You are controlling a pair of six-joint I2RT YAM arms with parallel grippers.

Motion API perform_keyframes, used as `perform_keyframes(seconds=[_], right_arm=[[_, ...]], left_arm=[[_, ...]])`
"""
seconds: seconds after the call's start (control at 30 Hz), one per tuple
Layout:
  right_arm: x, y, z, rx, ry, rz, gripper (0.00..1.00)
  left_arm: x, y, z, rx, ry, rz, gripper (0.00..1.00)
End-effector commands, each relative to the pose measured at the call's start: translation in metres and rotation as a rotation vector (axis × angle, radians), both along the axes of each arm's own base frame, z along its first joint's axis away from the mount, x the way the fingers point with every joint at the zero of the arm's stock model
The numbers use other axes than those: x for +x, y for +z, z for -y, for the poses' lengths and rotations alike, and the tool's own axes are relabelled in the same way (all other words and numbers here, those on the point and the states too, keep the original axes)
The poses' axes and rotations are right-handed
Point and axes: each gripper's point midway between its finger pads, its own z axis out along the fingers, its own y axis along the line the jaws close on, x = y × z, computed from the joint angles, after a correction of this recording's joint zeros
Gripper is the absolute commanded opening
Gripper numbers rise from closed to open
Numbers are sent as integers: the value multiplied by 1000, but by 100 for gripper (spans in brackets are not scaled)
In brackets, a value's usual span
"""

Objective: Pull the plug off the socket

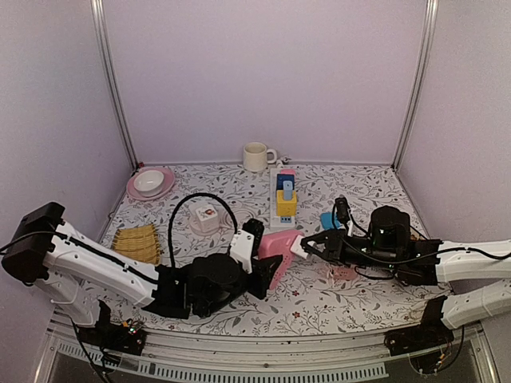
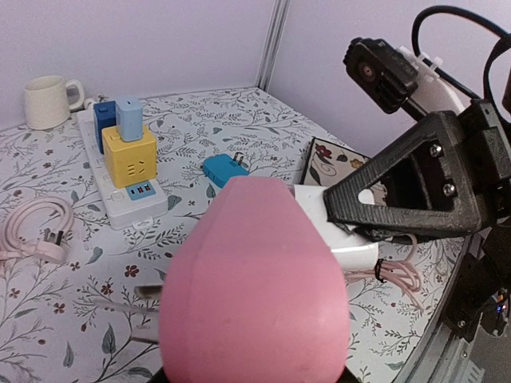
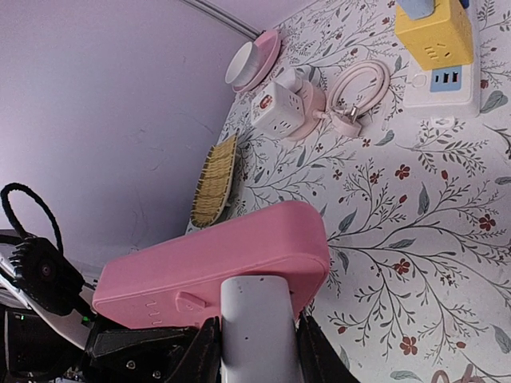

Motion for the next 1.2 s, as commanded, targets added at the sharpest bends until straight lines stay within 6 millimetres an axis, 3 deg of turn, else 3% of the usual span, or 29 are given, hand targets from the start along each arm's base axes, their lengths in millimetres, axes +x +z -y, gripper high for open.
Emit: perform_keyframes(seconds=[0.0, 0.6, 0.87, 1.17], right_arm=[[-4, 3, 14, -23, 34, 37, 4], [3, -10, 29, -68, 12, 29, 4], [17, -56, 34, -194, -50, -29, 5], [18, -94, 17, -216, -6, -109, 5]], left_arm=[[37, -10, -45, 84, 258, 32, 0], [34, -5, -44, 221, 329, 127, 0], [31, -4, -39, 181, 299, 103, 0], [30, -5, -37, 168, 281, 92, 0]])
